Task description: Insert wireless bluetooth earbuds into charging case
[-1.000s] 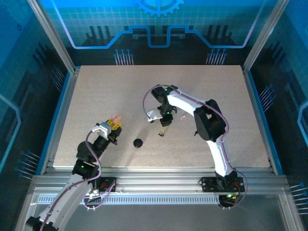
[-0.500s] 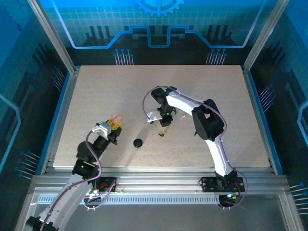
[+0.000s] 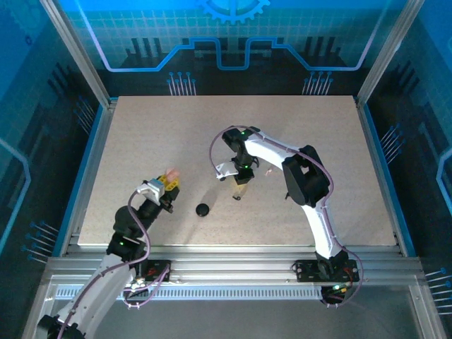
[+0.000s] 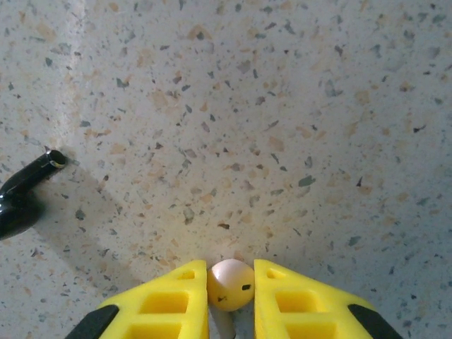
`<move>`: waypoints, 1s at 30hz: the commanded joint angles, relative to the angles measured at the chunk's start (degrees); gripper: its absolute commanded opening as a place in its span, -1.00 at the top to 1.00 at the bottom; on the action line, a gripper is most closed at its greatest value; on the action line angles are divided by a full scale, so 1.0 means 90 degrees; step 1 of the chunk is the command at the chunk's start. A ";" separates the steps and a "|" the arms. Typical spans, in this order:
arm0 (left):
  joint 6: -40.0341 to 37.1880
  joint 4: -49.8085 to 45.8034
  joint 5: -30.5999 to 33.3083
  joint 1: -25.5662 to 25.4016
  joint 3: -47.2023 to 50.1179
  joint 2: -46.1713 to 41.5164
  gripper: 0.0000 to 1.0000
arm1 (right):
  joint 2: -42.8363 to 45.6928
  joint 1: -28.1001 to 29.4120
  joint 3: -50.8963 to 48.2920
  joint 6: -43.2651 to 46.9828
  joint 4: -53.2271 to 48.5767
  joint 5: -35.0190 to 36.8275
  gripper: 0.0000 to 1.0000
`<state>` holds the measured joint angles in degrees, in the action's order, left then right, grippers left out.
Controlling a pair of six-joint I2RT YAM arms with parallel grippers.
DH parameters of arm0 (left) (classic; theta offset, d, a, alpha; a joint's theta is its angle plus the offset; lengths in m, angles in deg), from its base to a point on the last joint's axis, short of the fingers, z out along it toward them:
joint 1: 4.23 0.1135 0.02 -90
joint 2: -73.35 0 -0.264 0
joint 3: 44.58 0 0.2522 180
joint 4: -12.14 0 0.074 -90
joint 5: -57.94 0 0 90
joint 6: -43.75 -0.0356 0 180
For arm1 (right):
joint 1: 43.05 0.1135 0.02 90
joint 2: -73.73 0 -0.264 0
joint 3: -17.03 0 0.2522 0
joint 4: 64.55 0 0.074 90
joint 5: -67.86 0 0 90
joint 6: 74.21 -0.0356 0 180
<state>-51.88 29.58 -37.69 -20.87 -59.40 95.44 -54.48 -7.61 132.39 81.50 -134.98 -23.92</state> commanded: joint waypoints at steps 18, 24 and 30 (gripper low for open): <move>-0.0024 0.1868 -0.1032 -0.0068 -0.0553 0.2639 0.84 | 0.2280 -0.0277 -0.1931 -0.1703 0.1559 -0.1930 0.67; 0.0019 0.2877 -0.1197 -0.0318 -0.0664 0.3893 0.84 | 0.2591 -0.0400 -0.2411 -0.2220 0.2241 -0.2602 0.67; -0.0042 0.3702 -0.1160 -0.0569 -0.0804 0.4804 0.84 | 0.3009 -0.0629 -0.2878 -0.2778 0.2923 -0.3187 0.67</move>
<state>-52.21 54.80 -46.54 -24.87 -64.43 136.40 -30.91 -11.68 108.44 61.02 -113.62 -46.59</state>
